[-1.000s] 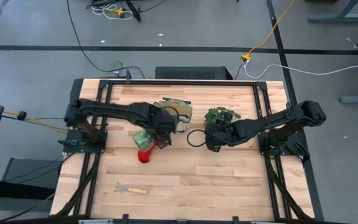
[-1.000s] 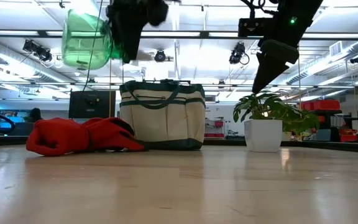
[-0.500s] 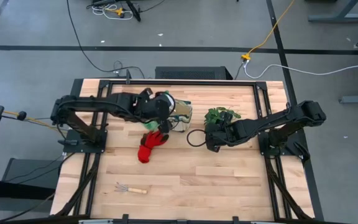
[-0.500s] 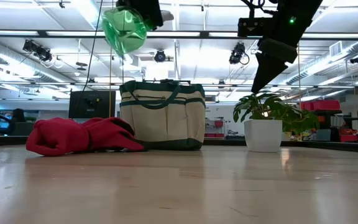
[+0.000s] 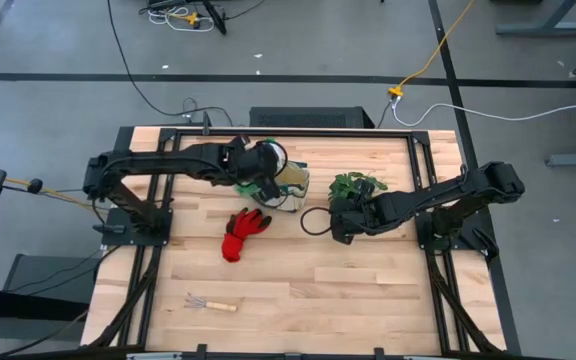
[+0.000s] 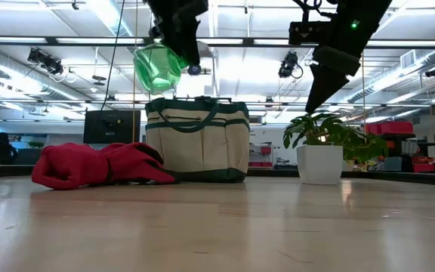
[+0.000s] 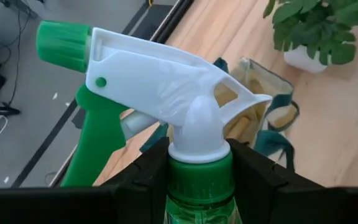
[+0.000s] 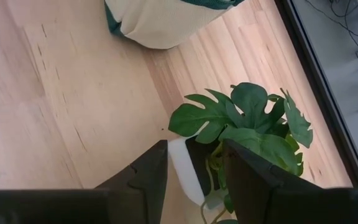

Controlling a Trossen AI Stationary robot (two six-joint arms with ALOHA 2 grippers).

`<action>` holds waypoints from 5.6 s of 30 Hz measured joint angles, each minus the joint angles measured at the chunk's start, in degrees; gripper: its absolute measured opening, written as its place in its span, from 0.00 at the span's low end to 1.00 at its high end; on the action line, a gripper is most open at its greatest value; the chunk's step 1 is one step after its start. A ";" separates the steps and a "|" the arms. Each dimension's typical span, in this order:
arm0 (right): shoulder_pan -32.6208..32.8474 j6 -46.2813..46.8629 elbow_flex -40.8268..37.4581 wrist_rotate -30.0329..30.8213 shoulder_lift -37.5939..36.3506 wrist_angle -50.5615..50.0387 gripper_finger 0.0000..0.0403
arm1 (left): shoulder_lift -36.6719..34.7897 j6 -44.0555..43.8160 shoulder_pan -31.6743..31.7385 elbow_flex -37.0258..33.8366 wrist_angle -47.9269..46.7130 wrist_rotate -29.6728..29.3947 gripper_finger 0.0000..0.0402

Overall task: Pick & Place Garden tools in Gardening bag
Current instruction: Put the green spray bottle into the green gardening bag, then put the light brown hand rake into the green gardening bag

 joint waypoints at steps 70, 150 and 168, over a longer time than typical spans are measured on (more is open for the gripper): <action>-0.02 0.27 0.00 0.10 0.00 2.77 0.38 | -0.63 11.64 16.25 -25.46 48.09 32.89 0.35; -0.09 -0.22 0.00 3.10 0.02 10.12 0.38 | -10.66 11.67 15.99 -67.43 113.73 34.59 0.44; -0.09 -0.24 0.00 3.08 0.02 10.13 0.38 | -11.37 9.37 15.99 -67.43 112.78 37.20 0.47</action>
